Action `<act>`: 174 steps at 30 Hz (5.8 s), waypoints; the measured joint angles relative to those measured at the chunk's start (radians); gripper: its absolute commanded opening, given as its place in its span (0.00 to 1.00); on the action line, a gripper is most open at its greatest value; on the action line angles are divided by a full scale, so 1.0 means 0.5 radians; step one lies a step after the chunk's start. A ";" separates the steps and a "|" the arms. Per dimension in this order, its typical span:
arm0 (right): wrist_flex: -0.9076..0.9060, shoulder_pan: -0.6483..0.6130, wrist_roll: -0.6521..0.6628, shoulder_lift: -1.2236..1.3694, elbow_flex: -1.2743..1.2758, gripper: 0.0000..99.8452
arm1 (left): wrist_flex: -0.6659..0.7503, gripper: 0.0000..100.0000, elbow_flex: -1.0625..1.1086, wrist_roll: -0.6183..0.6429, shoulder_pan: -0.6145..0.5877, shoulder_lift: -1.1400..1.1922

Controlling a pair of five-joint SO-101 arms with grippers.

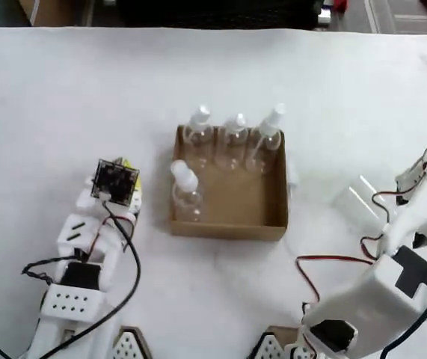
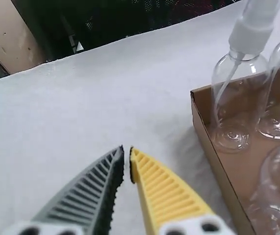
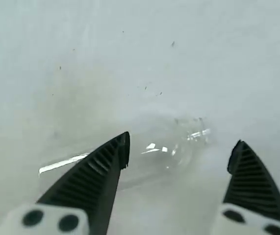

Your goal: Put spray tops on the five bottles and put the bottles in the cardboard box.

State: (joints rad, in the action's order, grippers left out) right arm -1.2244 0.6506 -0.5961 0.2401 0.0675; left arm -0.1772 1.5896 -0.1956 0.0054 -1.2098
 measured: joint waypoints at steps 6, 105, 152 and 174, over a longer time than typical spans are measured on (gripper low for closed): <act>0.077 -0.031 -0.028 0.006 0.012 0.29 | 0.000 0.03 0.000 0.000 0.000 0.000; 0.055 -0.264 0.654 -0.313 -0.095 0.02 | 0.000 0.03 0.000 0.000 0.000 0.000; 1.313 -1.660 1.467 -4.008 2.569 0.02 | -0.135 0.03 -0.003 0.000 0.068 0.000; 2.120 -1.964 1.679 -3.845 3.231 0.02 | -0.135 0.03 -0.003 0.000 0.068 0.000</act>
State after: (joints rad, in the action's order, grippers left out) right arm -0.1642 -0.3314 0.2432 -1.6824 1.6832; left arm -0.2447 1.5881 -0.1956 0.0391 -1.2098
